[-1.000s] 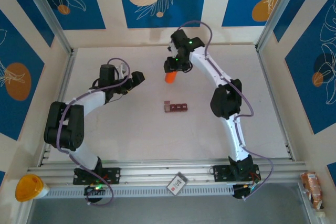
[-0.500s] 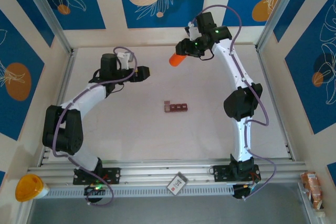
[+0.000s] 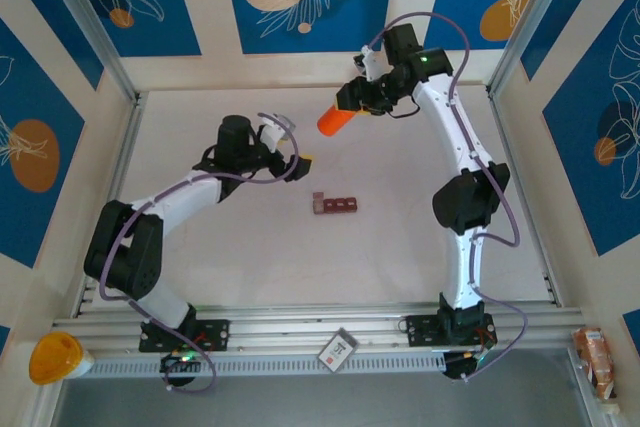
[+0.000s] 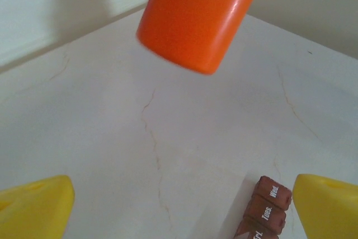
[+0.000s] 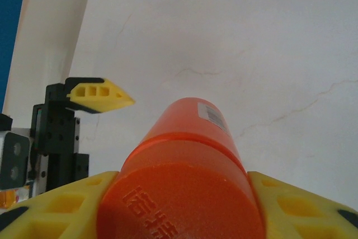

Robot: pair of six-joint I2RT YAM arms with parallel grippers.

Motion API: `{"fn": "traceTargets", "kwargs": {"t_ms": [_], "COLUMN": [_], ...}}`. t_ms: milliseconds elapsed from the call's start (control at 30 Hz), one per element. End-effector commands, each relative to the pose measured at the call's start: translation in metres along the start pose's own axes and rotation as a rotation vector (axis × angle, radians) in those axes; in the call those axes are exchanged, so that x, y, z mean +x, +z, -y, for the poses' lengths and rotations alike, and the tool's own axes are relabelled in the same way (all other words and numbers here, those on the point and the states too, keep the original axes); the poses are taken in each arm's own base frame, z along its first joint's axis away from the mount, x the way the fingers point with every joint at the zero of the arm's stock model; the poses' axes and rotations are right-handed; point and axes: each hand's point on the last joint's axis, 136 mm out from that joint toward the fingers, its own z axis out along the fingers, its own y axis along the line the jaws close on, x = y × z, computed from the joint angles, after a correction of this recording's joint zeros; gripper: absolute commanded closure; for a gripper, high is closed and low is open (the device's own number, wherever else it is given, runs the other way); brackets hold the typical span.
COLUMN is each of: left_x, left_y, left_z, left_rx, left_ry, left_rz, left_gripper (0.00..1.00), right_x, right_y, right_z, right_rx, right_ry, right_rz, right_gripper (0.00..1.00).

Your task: Sort the pills into containers

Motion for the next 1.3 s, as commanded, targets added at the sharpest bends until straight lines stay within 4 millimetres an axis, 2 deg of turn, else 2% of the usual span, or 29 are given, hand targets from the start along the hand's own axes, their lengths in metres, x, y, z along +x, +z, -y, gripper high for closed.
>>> {"fn": "traceTargets", "kwargs": {"t_ms": [0, 200, 400, 633, 1100, 1267], "left_x": [-0.016, -0.012, -0.014, -0.017, -0.014, -0.013], "left_y": [0.002, 0.009, 0.009, 0.01, 0.019, 0.022], "left_z": [0.015, 0.026, 0.034, 0.04, 0.054, 0.059], "left_rx": [0.017, 0.044, 0.067, 0.105, 0.171, 0.19], "left_ry": [0.172, 0.187, 0.191, 0.165, 0.145, 0.141], "left_rz": [0.07, 0.09, 0.11, 0.124, 0.092, 0.078], "left_gripper": [0.0, 0.0, 0.03, 0.12, 0.22, 0.31], "right_x": [0.019, 0.045, 0.057, 0.06, 0.062, 0.062], "right_y": [-0.018, -0.013, -0.007, 0.0, 0.004, 0.004], "right_z": [-0.03, -0.042, -0.048, -0.057, -0.063, -0.064], "right_rx": [-0.074, -0.077, -0.093, -0.145, -0.202, -0.209], "right_ry": [-0.056, -0.09, -0.09, -0.083, -0.054, -0.048], "right_rz": [-0.023, -0.095, -0.127, -0.14, -0.127, -0.123], "right_gripper": [0.64, 0.64, 0.64, 0.64, 0.65, 0.65]}}
